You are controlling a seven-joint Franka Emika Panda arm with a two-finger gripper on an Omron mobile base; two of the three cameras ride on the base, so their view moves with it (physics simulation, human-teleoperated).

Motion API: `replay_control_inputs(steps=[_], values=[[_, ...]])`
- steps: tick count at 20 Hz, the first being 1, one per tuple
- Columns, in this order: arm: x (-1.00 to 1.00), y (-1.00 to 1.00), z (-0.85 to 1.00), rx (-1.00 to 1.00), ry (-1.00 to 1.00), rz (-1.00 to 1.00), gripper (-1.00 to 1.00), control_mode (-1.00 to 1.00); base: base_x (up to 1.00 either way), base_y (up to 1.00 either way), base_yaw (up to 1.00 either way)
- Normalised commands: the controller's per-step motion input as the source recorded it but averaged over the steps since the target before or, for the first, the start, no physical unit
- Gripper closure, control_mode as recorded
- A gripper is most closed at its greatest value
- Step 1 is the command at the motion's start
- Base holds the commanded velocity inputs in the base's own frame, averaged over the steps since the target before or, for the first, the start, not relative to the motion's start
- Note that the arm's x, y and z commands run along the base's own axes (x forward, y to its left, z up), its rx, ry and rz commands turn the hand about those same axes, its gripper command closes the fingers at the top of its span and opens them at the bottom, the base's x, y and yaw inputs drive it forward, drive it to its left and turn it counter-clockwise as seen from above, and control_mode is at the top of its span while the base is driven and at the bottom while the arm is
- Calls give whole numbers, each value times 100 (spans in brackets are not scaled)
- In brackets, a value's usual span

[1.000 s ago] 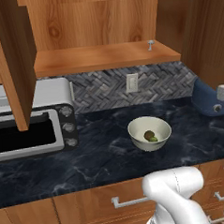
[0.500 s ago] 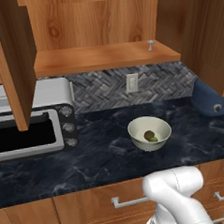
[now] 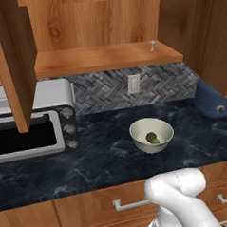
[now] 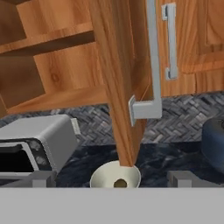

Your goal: Open the cabinet. Pick the mango and kiwi from the cabinet and place them into the bowl. Then close the cabinet.

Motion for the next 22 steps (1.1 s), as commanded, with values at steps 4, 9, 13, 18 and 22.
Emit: replay_control_inputs(steps=[4, 9, 13, 18, 22], values=[[0, -15, -3, 5, 0, 8, -100, -100, 0, 0, 0], [0, -5, 0, 1, 0, 3, -100, -100, 0, 0, 0], [0, 0, -2, 0, 0, 10, -100, -100, 0, 0, 0], [0, 0, -6, 2, 0, 13, -100, -100, 0, 0, 0], [0, 0, -1, 4, -1, 15, -100, -100, 0, 0, 0]])
